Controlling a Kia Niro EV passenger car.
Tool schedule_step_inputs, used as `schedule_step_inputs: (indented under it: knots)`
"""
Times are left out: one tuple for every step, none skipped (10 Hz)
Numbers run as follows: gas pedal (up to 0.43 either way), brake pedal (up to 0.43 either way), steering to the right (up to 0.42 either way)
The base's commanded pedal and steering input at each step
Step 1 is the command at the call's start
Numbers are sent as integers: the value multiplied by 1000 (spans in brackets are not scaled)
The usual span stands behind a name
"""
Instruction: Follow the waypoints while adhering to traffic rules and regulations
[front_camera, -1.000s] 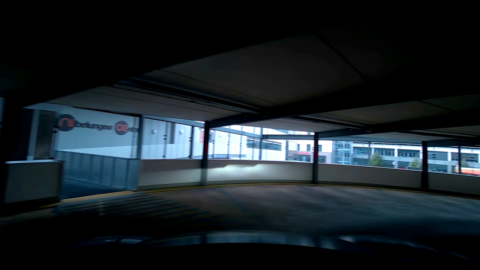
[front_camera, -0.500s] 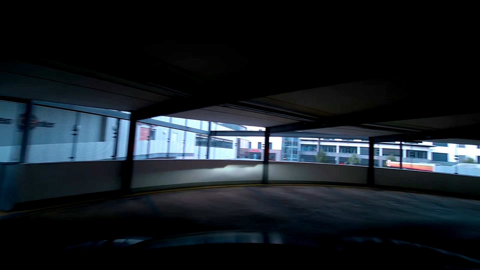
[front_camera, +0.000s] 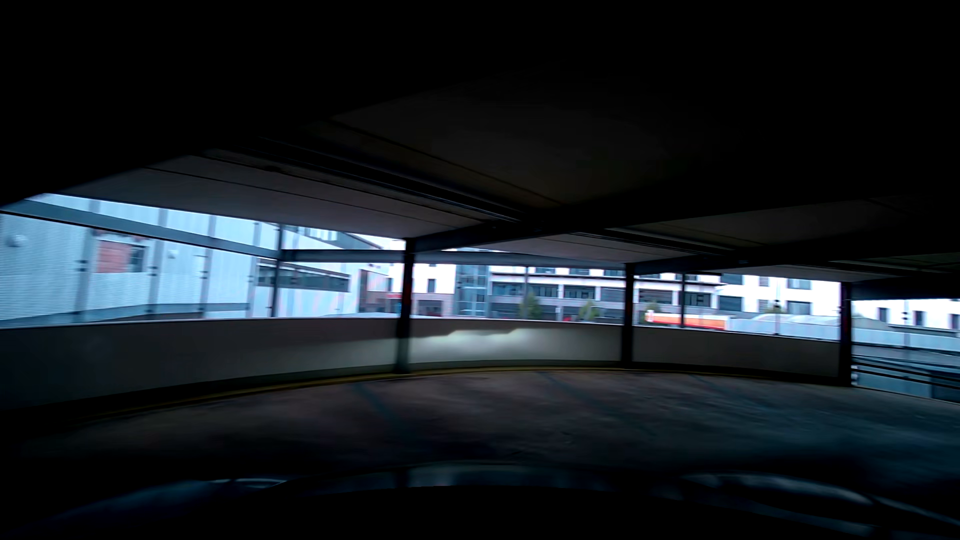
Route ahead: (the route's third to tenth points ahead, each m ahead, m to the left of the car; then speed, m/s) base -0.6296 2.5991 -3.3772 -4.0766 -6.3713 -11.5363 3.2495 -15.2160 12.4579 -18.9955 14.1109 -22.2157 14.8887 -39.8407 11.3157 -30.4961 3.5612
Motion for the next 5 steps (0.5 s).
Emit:
schedule_step_inputs:
  knots:
    - [39, 0, 596]
    - [39, 0, 599]
    - [39, 0, 598]
    - [39, 0, 598]
    - [39, 0, 598]
